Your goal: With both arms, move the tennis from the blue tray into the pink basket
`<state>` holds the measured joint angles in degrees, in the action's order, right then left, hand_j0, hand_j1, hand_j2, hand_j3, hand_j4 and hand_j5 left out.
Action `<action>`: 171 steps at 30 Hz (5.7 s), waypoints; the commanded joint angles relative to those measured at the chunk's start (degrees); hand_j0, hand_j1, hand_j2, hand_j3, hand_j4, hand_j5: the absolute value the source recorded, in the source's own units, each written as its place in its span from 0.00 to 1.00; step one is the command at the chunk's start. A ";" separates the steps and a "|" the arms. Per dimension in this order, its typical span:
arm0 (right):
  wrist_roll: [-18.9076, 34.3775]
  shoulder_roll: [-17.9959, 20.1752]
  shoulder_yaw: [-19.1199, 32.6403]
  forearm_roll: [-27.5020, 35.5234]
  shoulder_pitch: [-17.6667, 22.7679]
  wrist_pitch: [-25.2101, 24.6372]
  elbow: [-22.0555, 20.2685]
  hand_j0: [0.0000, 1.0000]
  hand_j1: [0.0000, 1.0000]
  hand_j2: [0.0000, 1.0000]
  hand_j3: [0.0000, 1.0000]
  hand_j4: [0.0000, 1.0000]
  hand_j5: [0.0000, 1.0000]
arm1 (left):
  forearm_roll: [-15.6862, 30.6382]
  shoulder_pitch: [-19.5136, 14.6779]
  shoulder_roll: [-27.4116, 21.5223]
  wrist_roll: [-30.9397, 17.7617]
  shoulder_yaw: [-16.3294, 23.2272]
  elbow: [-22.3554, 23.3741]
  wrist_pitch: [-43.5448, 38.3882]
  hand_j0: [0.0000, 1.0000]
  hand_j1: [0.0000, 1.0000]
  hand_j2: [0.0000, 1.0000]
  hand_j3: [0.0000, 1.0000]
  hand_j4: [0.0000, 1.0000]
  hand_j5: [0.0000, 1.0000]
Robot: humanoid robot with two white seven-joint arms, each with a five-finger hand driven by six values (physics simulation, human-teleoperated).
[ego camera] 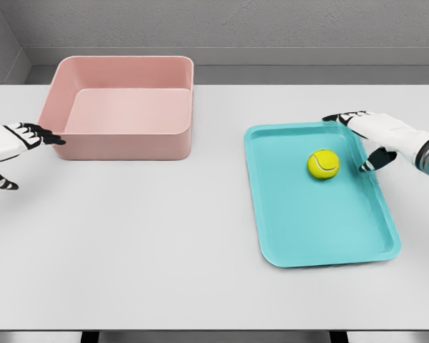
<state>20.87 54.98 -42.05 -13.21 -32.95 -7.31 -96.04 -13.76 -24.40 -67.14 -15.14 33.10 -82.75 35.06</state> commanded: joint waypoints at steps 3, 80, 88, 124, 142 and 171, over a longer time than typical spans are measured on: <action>4.36 -2.95 -6.46 0.03 -1.42 -2.98 3.58 1.00 1.00 1.00 1.00 1.00 1.00 | 0.31 -0.03 -0.10 0.02 -0.05 -0.13 -0.06 1.00 1.00 1.00 1.00 1.00 1.00; 6.91 -8.05 -10.95 0.21 -9.68 -2.10 -2.40 0.54 0.54 0.54 0.54 0.54 0.54 | 0.31 1.20 -2.47 0.02 -0.23 -1.71 -0.06 1.00 1.00 1.00 1.00 1.00 1.00; 6.91 -8.75 -10.95 0.21 -10.03 3.62 -4.42 0.54 0.54 0.54 0.54 0.54 0.54 | 0.31 1.29 -2.47 0.02 -0.32 -1.62 -0.06 1.00 1.00 1.00 1.00 1.00 1.00; 6.82 -23.52 -22.99 0.38 -19.26 19.17 -4.16 0.52 0.52 0.52 0.52 0.52 0.52 | 0.31 1.29 -2.65 0.02 -0.40 -1.71 -0.06 1.00 1.00 1.00 1.00 1.00 1.00; 6.64 -26.86 -25.54 0.38 -21.54 15.75 -3.72 1.00 1.00 1.00 1.00 1.00 1.00 | 0.31 1.29 -2.65 0.02 -0.32 -1.71 -0.06 1.00 1.00 1.00 1.00 1.00 1.00; 6.29 2.33 25.35 3.20 6.32 39.65 9.82 1.00 1.00 1.00 1.00 1.00 1.00 | -10.76 -1.17 9.04 -0.07 2.23 -19.82 -0.06 1.00 1.00 1.00 1.00 1.00 1.00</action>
<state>27.21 56.93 -17.27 -10.50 -26.63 31.64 -87.27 -22.76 -27.32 -60.27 -15.21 34.84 -102.42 35.05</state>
